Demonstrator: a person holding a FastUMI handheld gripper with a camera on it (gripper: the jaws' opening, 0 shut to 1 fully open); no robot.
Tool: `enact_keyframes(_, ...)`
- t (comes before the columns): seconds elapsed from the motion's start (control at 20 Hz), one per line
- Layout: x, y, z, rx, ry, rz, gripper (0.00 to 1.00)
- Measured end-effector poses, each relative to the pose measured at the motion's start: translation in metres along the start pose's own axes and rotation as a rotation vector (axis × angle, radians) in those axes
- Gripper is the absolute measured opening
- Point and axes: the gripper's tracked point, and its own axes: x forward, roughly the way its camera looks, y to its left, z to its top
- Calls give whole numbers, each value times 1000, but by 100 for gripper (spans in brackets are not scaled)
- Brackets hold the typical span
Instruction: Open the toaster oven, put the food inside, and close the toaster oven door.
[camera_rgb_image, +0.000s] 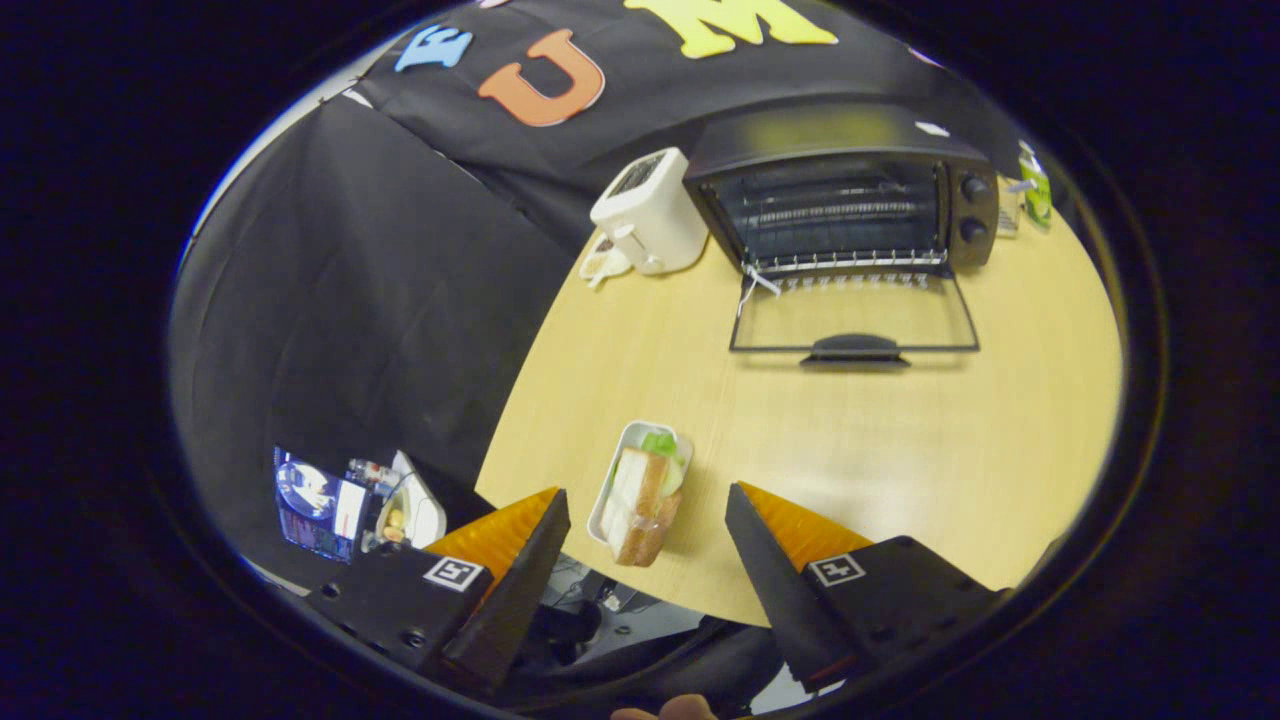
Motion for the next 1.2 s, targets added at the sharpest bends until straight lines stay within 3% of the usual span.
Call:
enact_keyframes(0.2,38,4,-24,114,112,20,100)
enact_keyframes(0.35,61,-5,-33,120,152,-12,100)
enact_keyframes(0.65,81,-12,-23,215,150,-8,100)
enact_keyframes(0.95,95,-8,-32,235,197,3,81)
enact_keyframes(1.2,97,-4,-29,269,204,6,52)
